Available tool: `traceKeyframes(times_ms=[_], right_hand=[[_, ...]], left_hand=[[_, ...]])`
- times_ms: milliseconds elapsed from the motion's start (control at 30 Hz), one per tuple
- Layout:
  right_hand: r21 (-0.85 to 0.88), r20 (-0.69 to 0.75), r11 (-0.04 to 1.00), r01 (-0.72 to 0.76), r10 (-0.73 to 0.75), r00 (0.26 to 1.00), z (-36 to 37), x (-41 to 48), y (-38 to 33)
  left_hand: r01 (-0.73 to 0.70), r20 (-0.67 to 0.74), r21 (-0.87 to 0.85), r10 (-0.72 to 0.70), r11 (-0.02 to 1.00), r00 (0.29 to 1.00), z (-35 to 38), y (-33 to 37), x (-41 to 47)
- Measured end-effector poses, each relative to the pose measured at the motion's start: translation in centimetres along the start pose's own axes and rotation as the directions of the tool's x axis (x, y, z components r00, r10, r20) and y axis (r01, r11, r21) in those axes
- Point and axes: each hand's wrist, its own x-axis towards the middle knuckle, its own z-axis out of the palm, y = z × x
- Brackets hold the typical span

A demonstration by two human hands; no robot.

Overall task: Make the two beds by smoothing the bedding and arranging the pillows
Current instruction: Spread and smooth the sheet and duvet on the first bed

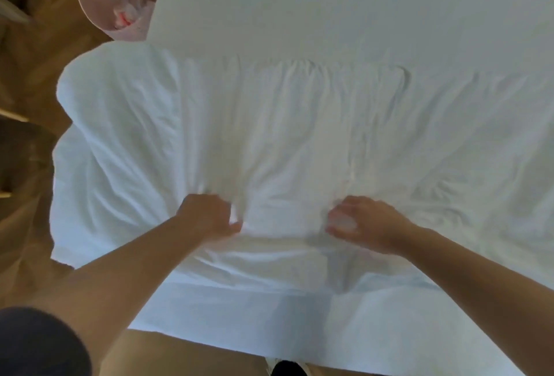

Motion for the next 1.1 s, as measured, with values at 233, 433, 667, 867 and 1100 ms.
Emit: traceKeyframes(times_ms=[233, 433, 667, 867, 1100], right_hand=[[-0.074, -0.395, 0.895, -0.441, 0.379, 0.837, 1.5, 8.7, -0.2], [-0.233, -0.225, 0.958, 0.169, -0.222, 0.949, 3.4, 12.9, -3.7], [-0.243, -0.515, 0.934, -0.263, 0.106, 0.851, 2.9, 3.2, 9.4], [-0.339, -0.536, 0.929, -0.145, -0.064, 0.842, 4.4, 2.2, 14.2], [-0.212, -0.580, 0.865, -0.455, 0.264, 0.771, 6.1, -9.4, 31.7]], left_hand=[[0.047, -0.601, -0.043, -0.064, 0.998, 0.797, -1.8, 1.0, 9.7], [0.226, -0.457, -0.117, -0.255, 0.967, 0.852, -0.1, -1.9, 16.0], [-0.084, -0.673, -0.256, -0.115, 0.963, 0.731, -2.6, 12.7, 10.3], [-0.141, -0.645, -0.176, -0.006, 0.974, 0.764, -0.4, 22.2, 12.6], [-0.008, -0.632, -0.187, -0.114, 0.982, 0.767, 0.8, 23.8, 14.0]])
